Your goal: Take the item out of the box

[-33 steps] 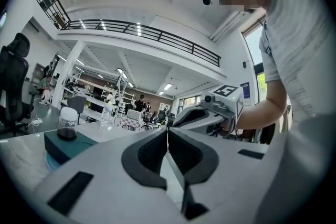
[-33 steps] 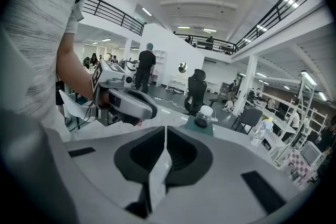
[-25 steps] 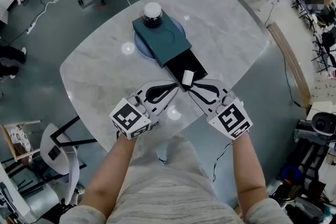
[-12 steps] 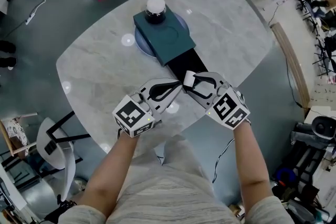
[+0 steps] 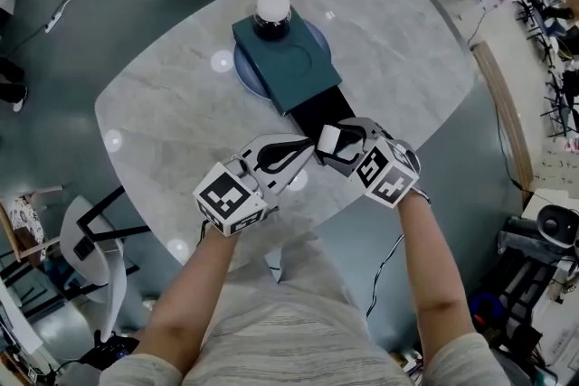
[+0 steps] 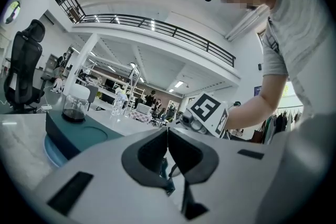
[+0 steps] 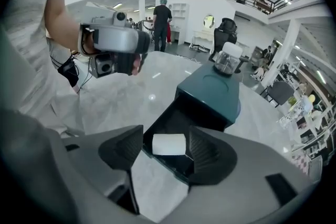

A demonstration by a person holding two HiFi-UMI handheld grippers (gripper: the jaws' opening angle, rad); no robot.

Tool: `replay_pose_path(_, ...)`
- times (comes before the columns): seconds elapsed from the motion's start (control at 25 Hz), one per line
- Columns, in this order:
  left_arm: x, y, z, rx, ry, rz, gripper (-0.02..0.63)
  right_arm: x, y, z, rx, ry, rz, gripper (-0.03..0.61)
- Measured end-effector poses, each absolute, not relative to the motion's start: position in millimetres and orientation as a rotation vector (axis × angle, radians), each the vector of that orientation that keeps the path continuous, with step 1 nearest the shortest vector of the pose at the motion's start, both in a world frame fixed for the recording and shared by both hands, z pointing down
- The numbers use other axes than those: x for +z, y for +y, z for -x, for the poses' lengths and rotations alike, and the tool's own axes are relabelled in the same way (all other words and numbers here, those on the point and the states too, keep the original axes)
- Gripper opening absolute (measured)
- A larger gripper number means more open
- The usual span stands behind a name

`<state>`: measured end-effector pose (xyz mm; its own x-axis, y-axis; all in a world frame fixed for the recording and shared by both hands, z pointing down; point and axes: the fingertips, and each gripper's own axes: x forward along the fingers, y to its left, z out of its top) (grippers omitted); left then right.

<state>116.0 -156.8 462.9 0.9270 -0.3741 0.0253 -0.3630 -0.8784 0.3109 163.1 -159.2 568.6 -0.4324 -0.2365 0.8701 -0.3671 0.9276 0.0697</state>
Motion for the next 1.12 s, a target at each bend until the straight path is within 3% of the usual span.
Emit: replay_pose_path(1.12, 463, -166, -108, -0.081, -0.59, -2.747, 0.02, 633, -171, -167, 0.349, -1.804, -0.347, 0.31)
